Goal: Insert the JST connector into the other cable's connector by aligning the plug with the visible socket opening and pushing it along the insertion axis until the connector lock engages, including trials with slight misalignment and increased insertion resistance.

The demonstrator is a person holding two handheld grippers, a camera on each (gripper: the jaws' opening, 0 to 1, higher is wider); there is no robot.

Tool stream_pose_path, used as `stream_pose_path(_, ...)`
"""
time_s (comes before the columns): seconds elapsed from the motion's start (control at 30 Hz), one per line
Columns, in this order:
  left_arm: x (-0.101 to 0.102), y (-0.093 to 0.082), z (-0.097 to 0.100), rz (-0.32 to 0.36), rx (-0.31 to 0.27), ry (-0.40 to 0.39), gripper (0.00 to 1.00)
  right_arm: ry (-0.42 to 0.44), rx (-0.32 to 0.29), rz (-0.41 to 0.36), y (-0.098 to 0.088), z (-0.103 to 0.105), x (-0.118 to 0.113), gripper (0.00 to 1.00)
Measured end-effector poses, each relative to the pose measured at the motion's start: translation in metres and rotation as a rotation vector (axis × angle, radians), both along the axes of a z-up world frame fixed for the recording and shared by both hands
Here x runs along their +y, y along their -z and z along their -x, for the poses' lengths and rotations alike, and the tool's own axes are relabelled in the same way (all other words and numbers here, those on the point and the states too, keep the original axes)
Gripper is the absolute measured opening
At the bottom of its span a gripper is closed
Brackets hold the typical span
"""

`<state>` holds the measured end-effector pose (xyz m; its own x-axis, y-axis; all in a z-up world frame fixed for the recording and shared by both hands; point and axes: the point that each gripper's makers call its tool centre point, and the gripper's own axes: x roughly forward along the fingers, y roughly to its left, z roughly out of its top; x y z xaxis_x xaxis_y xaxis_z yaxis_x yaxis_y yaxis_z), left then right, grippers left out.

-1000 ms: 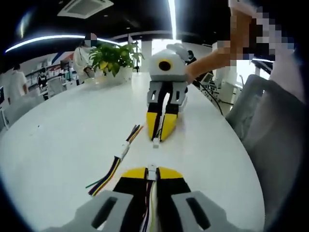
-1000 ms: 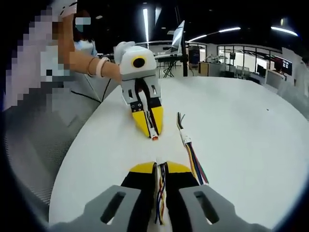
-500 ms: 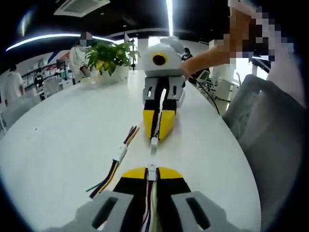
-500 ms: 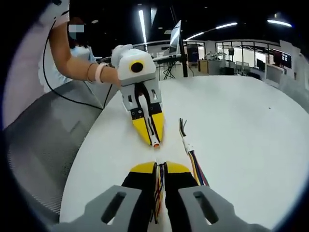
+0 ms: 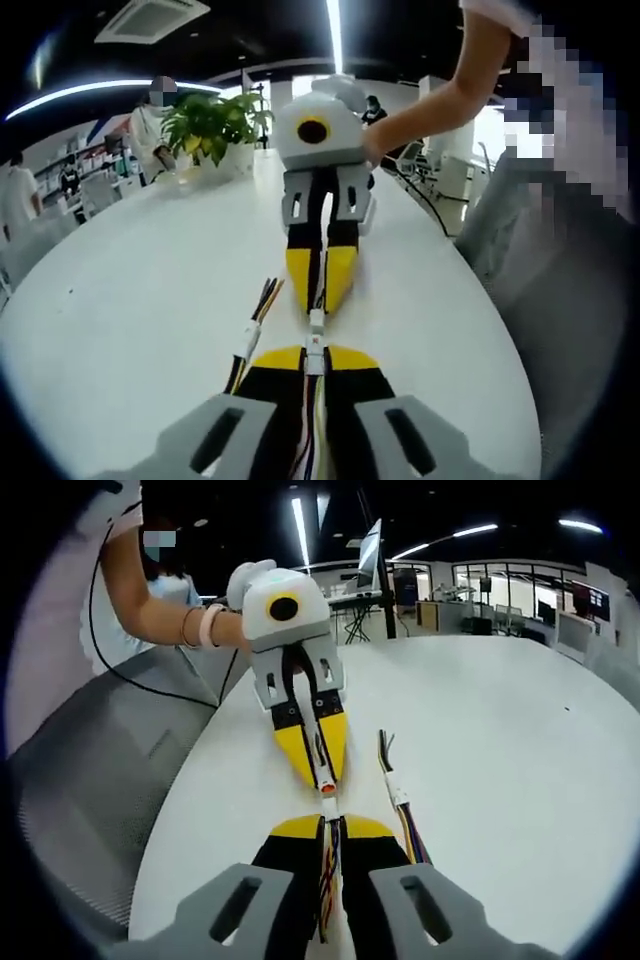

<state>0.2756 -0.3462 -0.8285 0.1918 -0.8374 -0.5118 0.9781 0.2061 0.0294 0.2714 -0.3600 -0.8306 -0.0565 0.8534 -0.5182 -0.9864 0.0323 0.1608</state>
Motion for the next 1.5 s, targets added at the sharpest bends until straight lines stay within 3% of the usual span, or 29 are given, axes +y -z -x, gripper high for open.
stream_pose_path(1.17, -0.005, 0.002, 0.003, -0.049, 0.036, 0.038, 0.00, -0.030, 0.019, 0.050, 0.003, 0.003, 0.003, 0.03)
stream_pose_path(1.5, -0.005, -0.006, 0.000, -0.061, 0.010, 0.049, 0.00, -0.049, 0.009, 0.065, -0.004, 0.000, 0.005, 0.03)
